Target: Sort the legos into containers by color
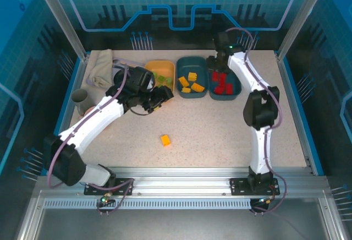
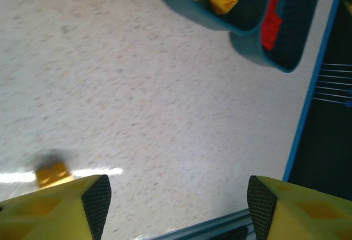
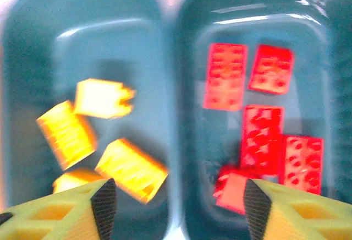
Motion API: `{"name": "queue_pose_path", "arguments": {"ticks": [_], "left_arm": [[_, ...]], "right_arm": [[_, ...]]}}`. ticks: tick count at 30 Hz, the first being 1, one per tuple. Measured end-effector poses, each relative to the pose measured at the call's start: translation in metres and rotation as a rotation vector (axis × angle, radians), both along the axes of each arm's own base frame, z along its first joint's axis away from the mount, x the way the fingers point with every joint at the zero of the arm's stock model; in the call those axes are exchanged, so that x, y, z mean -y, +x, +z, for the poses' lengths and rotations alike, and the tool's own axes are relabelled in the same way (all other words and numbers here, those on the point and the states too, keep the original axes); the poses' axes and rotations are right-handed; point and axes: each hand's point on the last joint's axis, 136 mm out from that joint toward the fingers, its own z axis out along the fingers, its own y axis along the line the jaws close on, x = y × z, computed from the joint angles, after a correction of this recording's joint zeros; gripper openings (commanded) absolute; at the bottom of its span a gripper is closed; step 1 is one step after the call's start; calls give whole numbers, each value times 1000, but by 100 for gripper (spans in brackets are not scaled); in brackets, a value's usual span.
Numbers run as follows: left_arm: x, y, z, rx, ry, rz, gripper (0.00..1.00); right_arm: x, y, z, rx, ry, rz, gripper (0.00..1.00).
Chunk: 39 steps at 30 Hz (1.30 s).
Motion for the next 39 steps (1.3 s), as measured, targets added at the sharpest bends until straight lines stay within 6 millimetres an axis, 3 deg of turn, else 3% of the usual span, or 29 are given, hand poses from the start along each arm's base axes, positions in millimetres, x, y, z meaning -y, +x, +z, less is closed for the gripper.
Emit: {"name": "queue_pose_path", "arguments": {"ticks": [3,5,7,10,14,18,27,30,39], "left_arm": [[-21,-30,-10,-26,41,25,70],[-37,-52,-15,-37,66,41,71],[-52,-71,-20,-47,90,63,71],[-74,-98,-28,-54,122,110,71],[-100,-126,-36,-54,150,174,71],[-114,-143,-44,-62,163,215,71],[-118,-152,-55,-105,176,230,71],[-119,-153,-54,-98,171,230,71],[-119,-154,-49,-77,153,236,71]], "right_arm": [[-66,-58,21,60,4,196,77],[-113,-110,14,59,-2,345,82],[-143,-159,-6,19,-23,464,85],[-167,-221,-46,-74,-73,585,90],[-179,-267,-73,-151,-115,652,92],[-192,-282,-90,-184,-123,672,91],[-189,-284,-154,-313,-212,617,74],[-190,-281,-159,-322,-213,601,67],[-202,-268,-161,-312,-194,567,29]]}}
